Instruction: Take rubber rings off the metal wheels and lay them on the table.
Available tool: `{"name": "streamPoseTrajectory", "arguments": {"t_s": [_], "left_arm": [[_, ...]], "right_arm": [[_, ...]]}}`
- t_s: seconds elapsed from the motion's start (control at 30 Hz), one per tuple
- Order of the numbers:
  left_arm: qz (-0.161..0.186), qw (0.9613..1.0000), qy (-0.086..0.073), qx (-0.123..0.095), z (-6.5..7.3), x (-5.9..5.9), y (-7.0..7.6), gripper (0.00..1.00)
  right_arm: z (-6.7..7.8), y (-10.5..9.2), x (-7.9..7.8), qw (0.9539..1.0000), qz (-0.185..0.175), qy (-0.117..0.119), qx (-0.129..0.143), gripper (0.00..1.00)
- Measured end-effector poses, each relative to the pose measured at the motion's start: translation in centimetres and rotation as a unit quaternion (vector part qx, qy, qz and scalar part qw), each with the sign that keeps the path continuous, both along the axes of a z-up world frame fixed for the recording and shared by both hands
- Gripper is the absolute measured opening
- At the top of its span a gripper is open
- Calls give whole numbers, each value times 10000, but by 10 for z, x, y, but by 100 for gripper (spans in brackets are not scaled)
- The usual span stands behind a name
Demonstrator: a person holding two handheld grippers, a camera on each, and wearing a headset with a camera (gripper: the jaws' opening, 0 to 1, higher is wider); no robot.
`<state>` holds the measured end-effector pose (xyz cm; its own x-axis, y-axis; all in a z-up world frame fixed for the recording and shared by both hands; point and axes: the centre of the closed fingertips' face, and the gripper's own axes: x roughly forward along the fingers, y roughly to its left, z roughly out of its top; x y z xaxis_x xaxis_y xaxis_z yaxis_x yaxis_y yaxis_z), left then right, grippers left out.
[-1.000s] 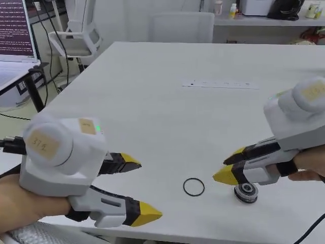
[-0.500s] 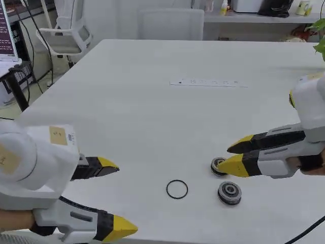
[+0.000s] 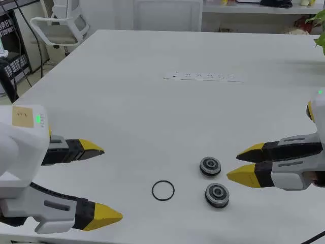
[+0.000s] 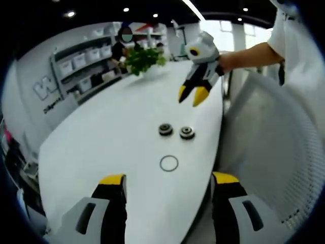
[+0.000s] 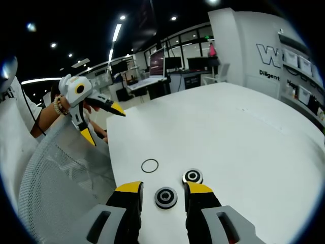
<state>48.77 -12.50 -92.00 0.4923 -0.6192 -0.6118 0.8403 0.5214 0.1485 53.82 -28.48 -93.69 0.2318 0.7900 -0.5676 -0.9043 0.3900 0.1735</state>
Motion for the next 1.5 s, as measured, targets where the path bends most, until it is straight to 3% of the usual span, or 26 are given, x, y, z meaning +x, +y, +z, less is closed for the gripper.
{"name": "streamPoseTrajectory", "arguments": {"t_s": [0.13, 0.27, 0.57, 0.77, 0.9, 1.0, 1.07, 1.2, 1.37, 1.43, 1.5], "left_arm": [[-195, 9995, -37, -225, 5, 5, -24, 68], [-451, 9987, -33, -213, 3, 8, -44, 67], [-620, 9967, -94, -517, 6, 25, -79, 66], [-702, 9949, -191, -703, 7, 37, -97, 65], [-669, 9926, -208, -995, 12, 48, -112, 62], [-658, 9923, -190, -1032, 12, 55, -121, 58], [-853, 9905, -310, -1035, 13, 56, -131, 56], [-970, 9898, -329, -987, 3, 59, -143, 50], [-1233, 9887, -327, -793, -21, 58, -154, 43], [-1311, 9875, -407, -774, -26, 57, -155, 34], [-1274, 9883, -303, -787, -35, 57, -156, 24]], "right_arm": [[-3, -4, 2, 10000, -11, 30, 74, 31], [-7, -9, 2, 9999, 0, 64, 158, 32], [-22, -23, 0, 9998, 44, 166, 106, 34], [-34, -21, -1, 9996, 35, 236, 117, 34], [-43, -15, -4, 9995, 42, 283, 124, 34], [-49, -11, -9, 9995, 93, 295, 90, 34], [-53, -11, -11, 9995, 143, 271, 15, 34], [-61, -12, -11, 9995, 164, 241, -89, 33], [-66, -9, -11, 9996, 172, 227, -89, 31], [-68, -9, -10, 9996, 190, 185, -119, 29], [-70, -8, -9, 9996, 211, 147, -143, 28]]}}
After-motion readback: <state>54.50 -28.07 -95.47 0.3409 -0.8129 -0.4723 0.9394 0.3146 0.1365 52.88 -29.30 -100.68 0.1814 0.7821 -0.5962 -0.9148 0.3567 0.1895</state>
